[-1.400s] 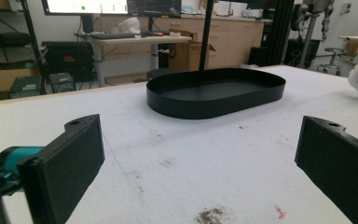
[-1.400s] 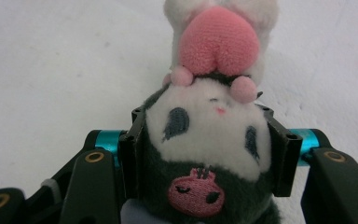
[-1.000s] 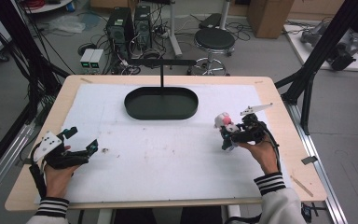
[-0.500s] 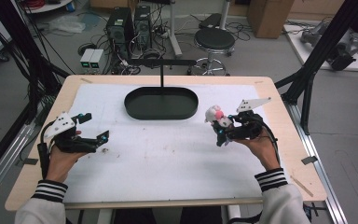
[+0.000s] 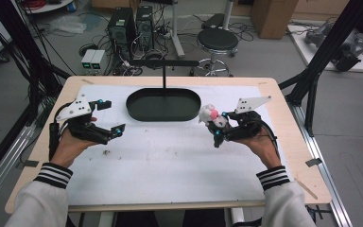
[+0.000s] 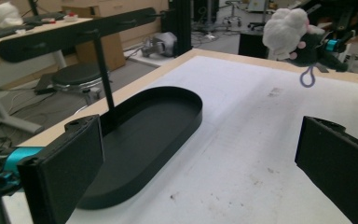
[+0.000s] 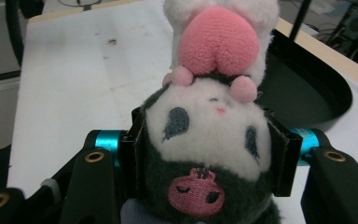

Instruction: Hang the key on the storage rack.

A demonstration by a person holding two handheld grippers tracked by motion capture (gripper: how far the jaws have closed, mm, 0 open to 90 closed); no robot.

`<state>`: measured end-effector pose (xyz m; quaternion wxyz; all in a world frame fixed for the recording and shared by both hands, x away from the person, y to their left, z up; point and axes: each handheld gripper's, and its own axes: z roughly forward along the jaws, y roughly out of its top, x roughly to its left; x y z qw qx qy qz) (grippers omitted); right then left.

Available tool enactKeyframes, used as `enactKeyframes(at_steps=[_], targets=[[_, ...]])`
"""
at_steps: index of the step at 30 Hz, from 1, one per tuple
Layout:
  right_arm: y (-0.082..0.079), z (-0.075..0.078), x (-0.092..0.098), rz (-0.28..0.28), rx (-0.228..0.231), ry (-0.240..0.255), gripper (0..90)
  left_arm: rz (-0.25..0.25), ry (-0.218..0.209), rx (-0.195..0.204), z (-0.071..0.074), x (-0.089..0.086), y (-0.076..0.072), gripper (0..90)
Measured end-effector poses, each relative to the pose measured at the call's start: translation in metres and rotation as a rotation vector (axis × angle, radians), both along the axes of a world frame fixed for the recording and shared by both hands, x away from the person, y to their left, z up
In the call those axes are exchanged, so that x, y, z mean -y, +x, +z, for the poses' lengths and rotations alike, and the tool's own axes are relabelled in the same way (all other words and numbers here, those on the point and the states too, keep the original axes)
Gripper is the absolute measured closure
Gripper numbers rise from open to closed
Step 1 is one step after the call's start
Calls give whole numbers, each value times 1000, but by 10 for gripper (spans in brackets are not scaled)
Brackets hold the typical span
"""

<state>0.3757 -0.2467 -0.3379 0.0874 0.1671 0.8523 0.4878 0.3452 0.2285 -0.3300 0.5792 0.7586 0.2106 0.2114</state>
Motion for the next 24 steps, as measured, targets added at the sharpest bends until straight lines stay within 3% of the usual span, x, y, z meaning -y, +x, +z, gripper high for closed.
enactKeyframes(at_steps=[8, 13, 24], targets=[[3, 4, -18, 88, 41, -23, 442, -69, 59, -16, 14, 20, 9, 17], [3, 7, -24, 117, 47, -28, 442, -141, 82, -18, 21, 34, 13, 17], [6, 12, -40, 177, 63, -76, 446, -258, 170, -33, 24, 69, 15, 17]])
